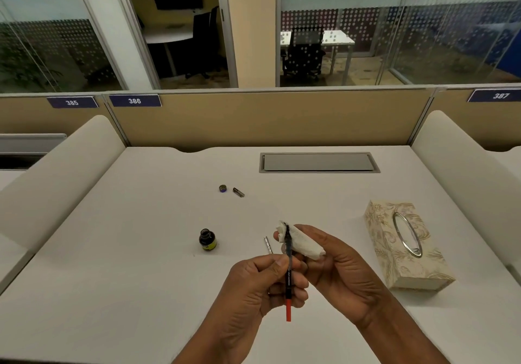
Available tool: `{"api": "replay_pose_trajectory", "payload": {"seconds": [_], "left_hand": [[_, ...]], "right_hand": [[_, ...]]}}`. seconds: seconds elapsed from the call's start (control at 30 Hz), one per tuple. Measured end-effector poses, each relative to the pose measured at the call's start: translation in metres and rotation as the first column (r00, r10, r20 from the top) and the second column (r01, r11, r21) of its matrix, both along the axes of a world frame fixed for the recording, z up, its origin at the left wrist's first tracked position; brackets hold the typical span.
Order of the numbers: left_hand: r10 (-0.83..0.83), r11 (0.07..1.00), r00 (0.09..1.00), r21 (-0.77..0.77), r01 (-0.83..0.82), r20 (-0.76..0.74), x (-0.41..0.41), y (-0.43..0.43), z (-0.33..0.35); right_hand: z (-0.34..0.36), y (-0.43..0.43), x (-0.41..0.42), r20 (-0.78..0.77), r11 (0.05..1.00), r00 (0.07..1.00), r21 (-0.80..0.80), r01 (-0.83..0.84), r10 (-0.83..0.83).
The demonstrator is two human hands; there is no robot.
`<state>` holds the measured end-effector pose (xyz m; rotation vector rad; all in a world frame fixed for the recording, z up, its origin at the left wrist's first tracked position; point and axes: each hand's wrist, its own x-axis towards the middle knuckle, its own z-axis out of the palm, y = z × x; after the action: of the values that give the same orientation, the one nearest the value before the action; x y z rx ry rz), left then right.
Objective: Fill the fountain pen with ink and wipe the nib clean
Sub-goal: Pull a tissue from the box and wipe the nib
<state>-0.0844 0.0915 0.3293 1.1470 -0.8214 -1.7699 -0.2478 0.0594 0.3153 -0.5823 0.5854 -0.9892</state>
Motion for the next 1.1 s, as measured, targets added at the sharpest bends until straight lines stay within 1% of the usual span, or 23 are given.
{"api": "replay_pose_trajectory", "payload": {"seconds": [0.17,0.37,0.47,0.67,0.77,0.9,1.0,1.1], "left_hand": [[0.000,1.000,0.999,0.012,0.000,0.047,-0.006,-0.001,0.000],[-0.019,1.000,0.985,0.005,0.018,0.172,-0.012,-0.001,-0.003],[-0.042,0.999,0.984,0.014,0.040,0.170,-0.015,0.000,-0.003],[-0.096,0.995,0.991,0.038,0.092,0.091,-0.015,0.002,-0.001],[-0.062,0.998,0.988,0.001,0.062,0.143,-0.015,0.002,-0.003],[-0.005,0.995,0.971,-0.091,0.028,0.240,-0.017,0.005,-0.006],[-0.013,0.992,0.962,-0.121,0.048,0.273,-0.019,0.007,-0.006],[-0.041,0.989,0.957,-0.126,0.080,0.287,-0.019,0.009,-0.007]], "right_hand": [[-0.002,0.001,-0.005,-0.066,0.999,0.997,-0.025,0.034,-0.036],[-0.003,0.000,-0.011,-0.169,1.000,0.985,-0.010,0.029,-0.030],[0.000,0.000,-0.016,-0.191,1.000,0.981,0.000,0.018,-0.018],[0.002,0.001,-0.021,-0.183,1.000,0.983,0.025,0.005,-0.001],[0.003,0.003,-0.023,-0.163,0.999,0.986,0.026,0.025,-0.021],[0.003,0.006,-0.022,-0.143,0.998,0.988,0.018,0.057,-0.054],[0.004,0.009,-0.020,-0.128,0.996,0.988,0.011,0.087,-0.085],[0.002,0.011,-0.020,-0.074,0.993,0.991,0.043,0.112,-0.109]]}}
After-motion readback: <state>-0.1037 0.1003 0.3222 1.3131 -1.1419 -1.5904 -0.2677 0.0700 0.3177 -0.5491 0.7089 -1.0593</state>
